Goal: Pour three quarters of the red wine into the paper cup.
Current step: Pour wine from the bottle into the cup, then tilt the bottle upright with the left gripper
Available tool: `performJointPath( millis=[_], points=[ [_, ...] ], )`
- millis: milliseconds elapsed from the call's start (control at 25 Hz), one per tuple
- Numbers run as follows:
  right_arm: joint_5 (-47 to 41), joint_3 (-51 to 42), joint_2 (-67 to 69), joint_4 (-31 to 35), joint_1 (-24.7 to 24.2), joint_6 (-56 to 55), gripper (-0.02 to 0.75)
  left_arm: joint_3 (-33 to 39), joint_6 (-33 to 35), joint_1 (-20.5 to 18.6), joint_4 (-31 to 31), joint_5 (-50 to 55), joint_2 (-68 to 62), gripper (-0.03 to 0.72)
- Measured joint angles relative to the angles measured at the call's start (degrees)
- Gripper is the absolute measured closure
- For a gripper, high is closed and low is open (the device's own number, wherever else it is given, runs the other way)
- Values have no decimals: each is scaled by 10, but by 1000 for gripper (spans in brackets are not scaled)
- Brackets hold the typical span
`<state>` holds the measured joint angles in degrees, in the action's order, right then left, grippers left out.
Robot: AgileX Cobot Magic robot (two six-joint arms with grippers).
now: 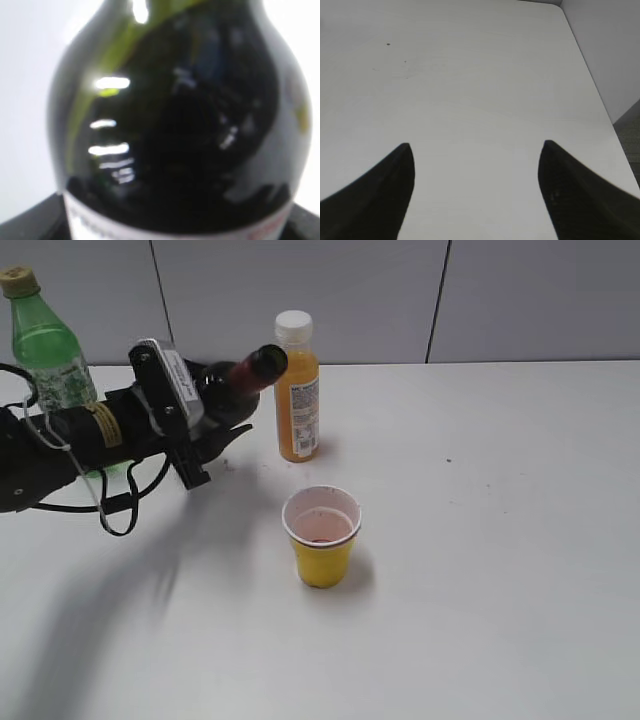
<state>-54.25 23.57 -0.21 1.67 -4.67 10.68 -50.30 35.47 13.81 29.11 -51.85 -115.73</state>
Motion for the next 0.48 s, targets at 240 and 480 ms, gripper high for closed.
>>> performJointPath(
  millis=[240,480],
  points=[
    [0,0,0,0,0,0,155,1,81,21,-55,41,0,145],
    [0,0,0,0,0,0,155,2,148,29,-84,44,0,145]
  ],
)
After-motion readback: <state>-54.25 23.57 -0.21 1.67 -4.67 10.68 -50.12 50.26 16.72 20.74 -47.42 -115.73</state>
